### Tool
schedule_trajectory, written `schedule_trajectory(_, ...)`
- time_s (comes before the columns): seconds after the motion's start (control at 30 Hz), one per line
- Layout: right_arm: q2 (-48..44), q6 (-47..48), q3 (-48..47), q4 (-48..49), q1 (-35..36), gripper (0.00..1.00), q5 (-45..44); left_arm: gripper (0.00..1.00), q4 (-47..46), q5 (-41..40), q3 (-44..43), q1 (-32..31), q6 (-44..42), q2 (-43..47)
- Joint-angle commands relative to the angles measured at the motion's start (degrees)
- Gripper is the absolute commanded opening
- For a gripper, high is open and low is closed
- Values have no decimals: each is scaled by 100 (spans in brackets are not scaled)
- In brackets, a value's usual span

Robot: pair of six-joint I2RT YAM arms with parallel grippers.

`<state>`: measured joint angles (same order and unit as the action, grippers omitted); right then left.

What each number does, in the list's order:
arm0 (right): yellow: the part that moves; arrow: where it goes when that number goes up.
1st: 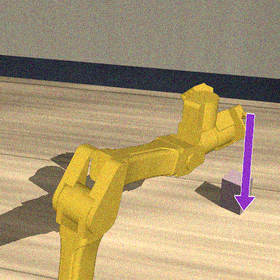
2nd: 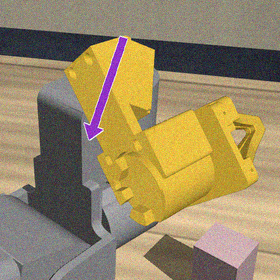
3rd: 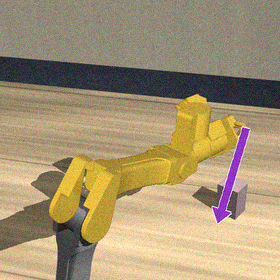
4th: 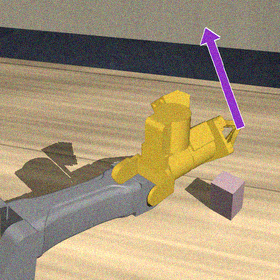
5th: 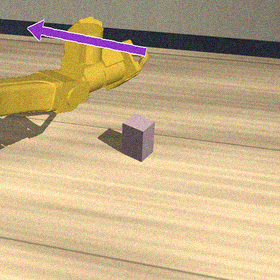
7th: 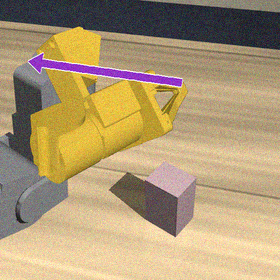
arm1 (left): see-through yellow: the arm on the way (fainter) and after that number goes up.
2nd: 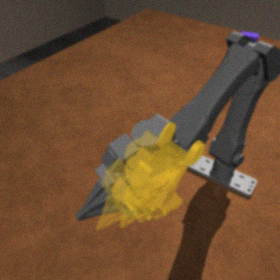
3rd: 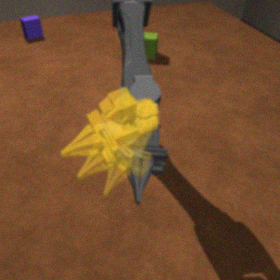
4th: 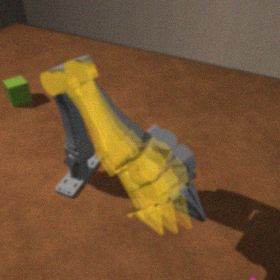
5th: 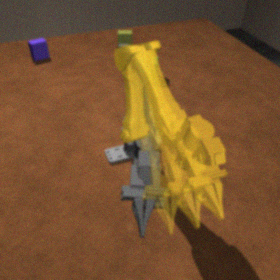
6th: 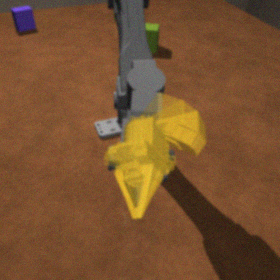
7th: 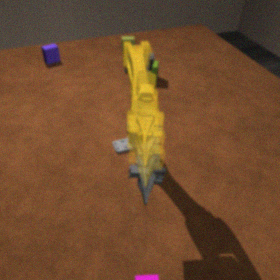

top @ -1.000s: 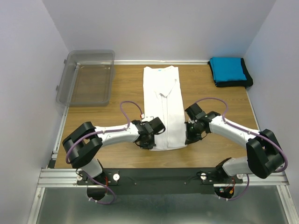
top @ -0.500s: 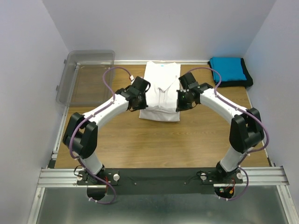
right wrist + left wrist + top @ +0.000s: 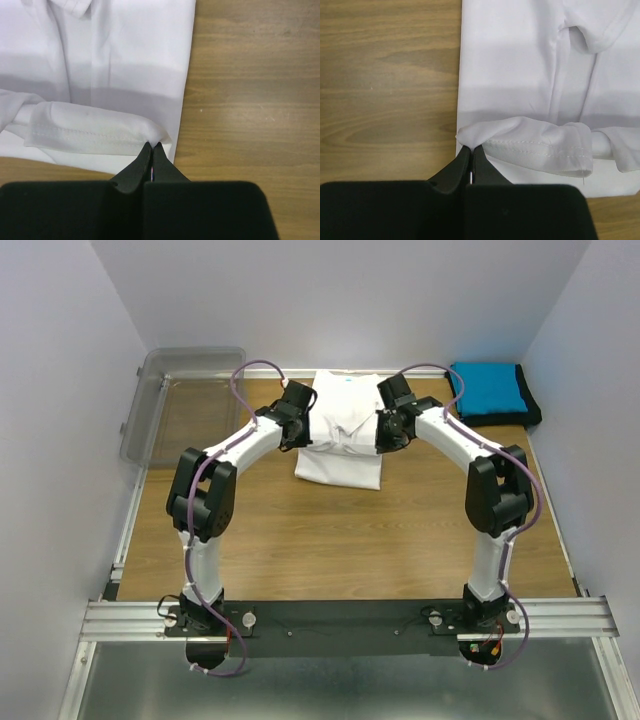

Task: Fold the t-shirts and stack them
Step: Fold the tshirt

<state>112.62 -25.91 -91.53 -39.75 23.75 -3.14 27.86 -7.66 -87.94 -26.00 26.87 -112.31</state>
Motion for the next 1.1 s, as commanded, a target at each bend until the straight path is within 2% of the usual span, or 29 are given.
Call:
schedule_trajectory(0.0, 313, 42, -287, 90, -107, 1, -451, 0, -421, -148, -285, 139, -419, -291)
schedule_trajectory(0.3, 647, 60, -357, 406, -265, 1, -653, 0, -957, -138, -610, 192, -692, -757)
schedule_trajectory(0.57, 946, 183, -357, 731, -318, 1, -759, 0, -1054, -297, -663, 297, -596, -1065)
schedule_trajectory(0.87, 745, 262, -427, 933, -318, 0, -750, 0, -1440, -377, -75, 438, -297, -784)
schedule_trajectory(1.07, 682, 271, -506, 995, -318, 1, -688, 0, -1459, -420, -100, 473, -279, -669)
